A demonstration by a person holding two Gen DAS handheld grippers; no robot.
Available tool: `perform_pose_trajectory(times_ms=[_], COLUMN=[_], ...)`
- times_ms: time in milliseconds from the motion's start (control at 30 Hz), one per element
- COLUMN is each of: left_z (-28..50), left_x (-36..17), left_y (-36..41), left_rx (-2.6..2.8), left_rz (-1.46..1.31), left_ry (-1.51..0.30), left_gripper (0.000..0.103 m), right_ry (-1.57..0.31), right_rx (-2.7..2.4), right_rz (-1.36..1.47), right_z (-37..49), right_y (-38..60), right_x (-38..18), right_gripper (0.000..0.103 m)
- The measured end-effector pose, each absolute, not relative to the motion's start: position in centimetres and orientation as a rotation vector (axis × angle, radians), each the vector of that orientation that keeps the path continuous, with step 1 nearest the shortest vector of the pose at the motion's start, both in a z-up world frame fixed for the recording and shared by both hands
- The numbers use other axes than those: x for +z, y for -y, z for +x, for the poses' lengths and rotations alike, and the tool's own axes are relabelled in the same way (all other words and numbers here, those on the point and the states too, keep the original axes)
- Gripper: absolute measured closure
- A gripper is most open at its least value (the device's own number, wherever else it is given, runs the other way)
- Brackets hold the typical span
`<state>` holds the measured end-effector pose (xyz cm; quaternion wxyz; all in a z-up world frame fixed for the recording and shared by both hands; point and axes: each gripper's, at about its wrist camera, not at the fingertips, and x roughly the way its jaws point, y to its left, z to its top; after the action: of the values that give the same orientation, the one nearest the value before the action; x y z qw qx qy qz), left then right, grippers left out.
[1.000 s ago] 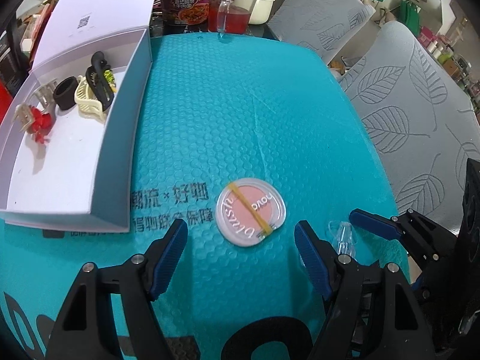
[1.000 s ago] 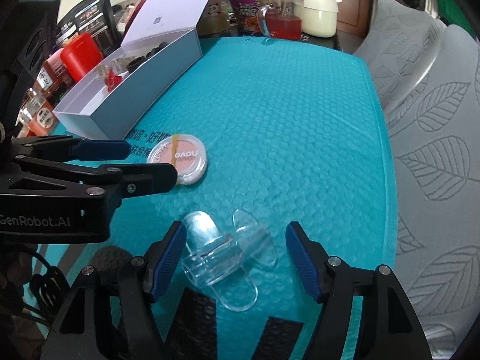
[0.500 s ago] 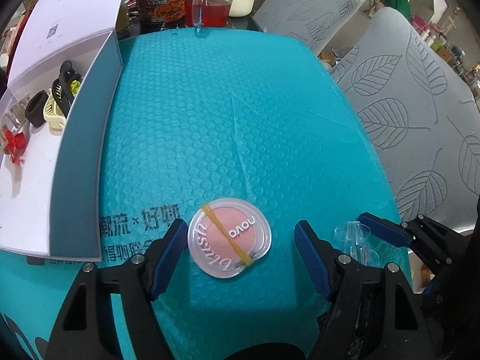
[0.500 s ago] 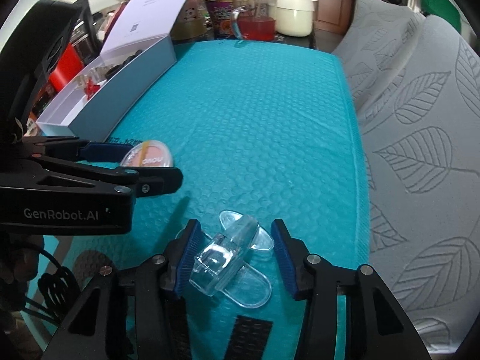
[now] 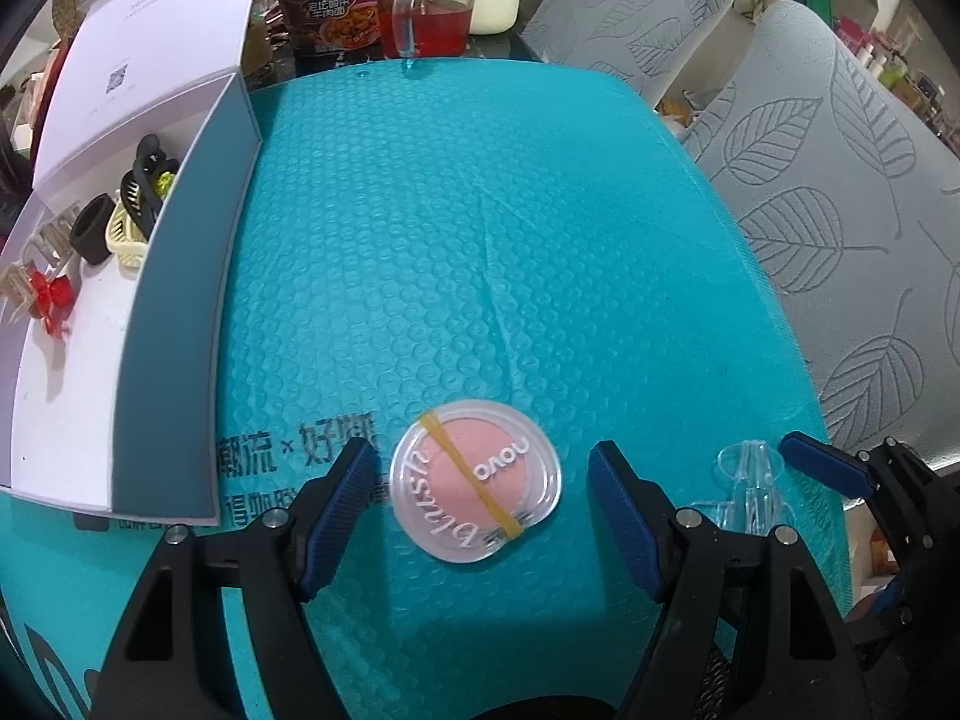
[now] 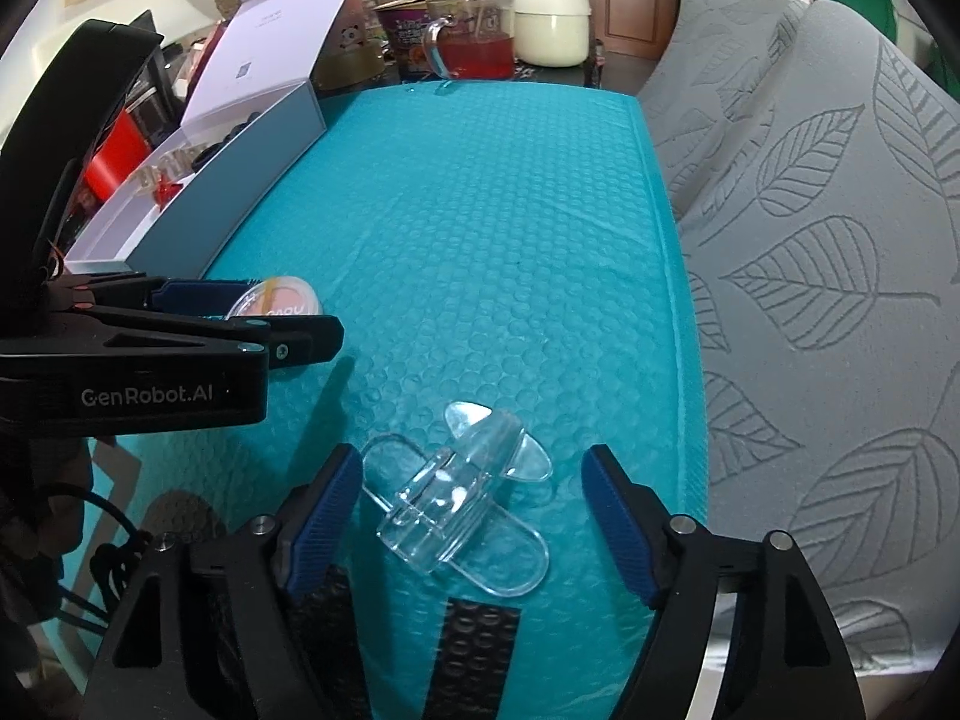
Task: Organize rigid objects
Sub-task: 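Close the left gripper on the pink compact while the right gripper grasps the clear plastic piece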
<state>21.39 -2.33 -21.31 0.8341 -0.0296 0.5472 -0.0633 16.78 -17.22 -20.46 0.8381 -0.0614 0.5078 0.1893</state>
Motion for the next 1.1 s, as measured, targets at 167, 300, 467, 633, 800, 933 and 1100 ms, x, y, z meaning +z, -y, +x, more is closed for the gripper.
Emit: perform_pose_trajectory(times_ms=[167,300,467,633,800,933,1100], left_z=[20.8,20.7,20.1,19.5,18.5,17.7,16.6], left_x=[-21.4,-21.5,-21.3,-21.1,-20.7,-20.5,-20.1], left_y=[2.5,2.4,1.9,1.6,1.5,1.7,1.2], left_rx=[-0.13,-0.116,-0.112,-0.134,-0.149,-0.151,-0.141], left_rz=[-0.007,-0.032,-0.02,-0.017,-0.03,-0.034,-0.043], left_ry=[-1.151,-1.127,-1.109,-1.102,-1.109,-1.112,-1.111], left_gripper=[0.029,0.029,0.046,0.048,0.048,0.048,0.048], right_ry=[-1.07,-1.064,-1.05,-1.049,-1.045,-1.05,-1.055], right_rx=[0.386,0.367,0.34,0.351,0.353,0.353,0.359], right_rz=[-0.133,-0.156,-0.172,-0.189,-0.135,-0.134,-0.116], right_z=[16.3,16.1,15.9,15.9,15.9,15.6,15.1], right_y=[16.7,16.1,15.7,15.6,16.1,16.3,16.3], right_x=[-20.7,-21.0,-21.0,-21.0,-20.6,-20.4,-20.1], right_gripper=[0.019,0.017,0.033,0.036,0.053,0.053,0.053])
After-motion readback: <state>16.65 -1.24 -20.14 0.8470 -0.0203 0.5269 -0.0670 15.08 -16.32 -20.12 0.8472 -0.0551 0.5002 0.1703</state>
